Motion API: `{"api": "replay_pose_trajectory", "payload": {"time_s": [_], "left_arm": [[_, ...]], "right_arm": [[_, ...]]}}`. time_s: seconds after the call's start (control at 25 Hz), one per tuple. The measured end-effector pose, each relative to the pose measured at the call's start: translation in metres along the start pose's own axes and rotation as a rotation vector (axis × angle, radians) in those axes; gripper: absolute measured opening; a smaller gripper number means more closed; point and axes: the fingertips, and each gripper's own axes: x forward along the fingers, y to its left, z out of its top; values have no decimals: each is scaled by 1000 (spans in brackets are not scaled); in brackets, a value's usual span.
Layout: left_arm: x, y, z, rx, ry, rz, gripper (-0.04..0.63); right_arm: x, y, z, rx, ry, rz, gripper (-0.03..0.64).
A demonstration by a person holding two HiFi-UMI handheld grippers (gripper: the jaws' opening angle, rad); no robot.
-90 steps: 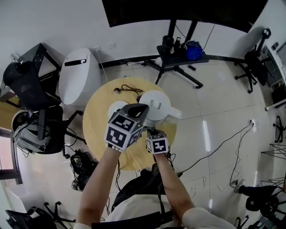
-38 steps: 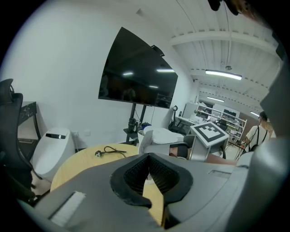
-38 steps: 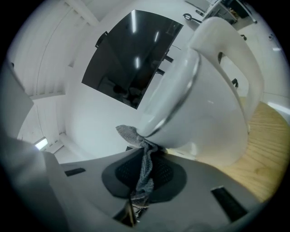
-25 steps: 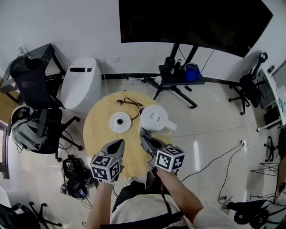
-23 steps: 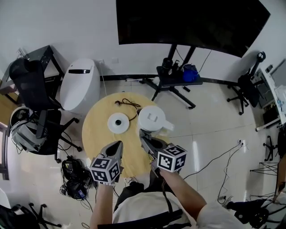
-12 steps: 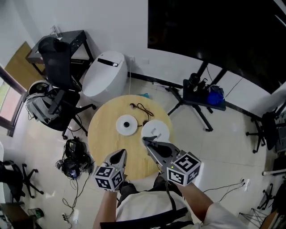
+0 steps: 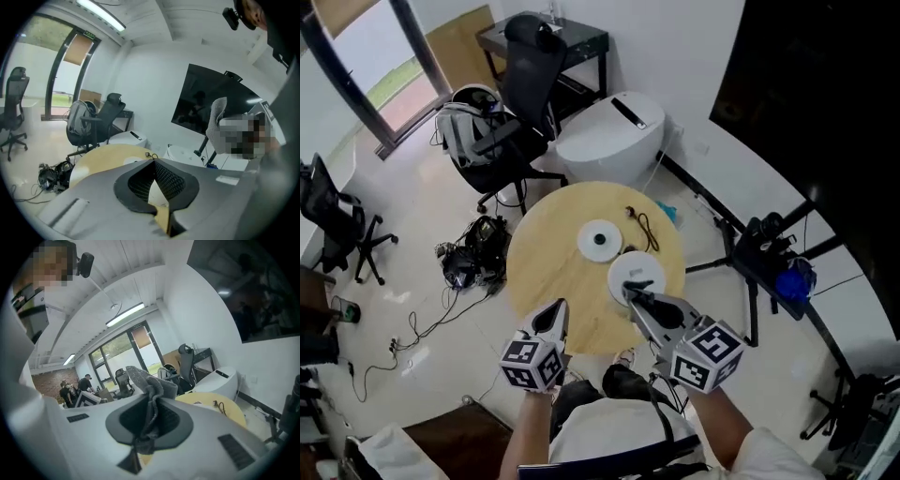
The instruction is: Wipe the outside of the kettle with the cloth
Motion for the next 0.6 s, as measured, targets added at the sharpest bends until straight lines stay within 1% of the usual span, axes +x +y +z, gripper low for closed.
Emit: {"api": "replay_pose_trajectory", "payload": {"time_s": [0.16,0.24,0.44,0.6], "left_arm": [[-31,-5,-6,-12,-54,72,0],[-50,-11,-14,-18,-76,89,0],[-105,-42,-38,-3,-107,114,0],[-141,-71,-66,15,-104,128,0]], "right_arm": [[-5,17,-8,-51,25,51,32],[-14,28,-14,-77,27,52,32],[-60,53,-42,-126,39,-7,32],[-99,63,-76,-159,65,-73,32]]}}
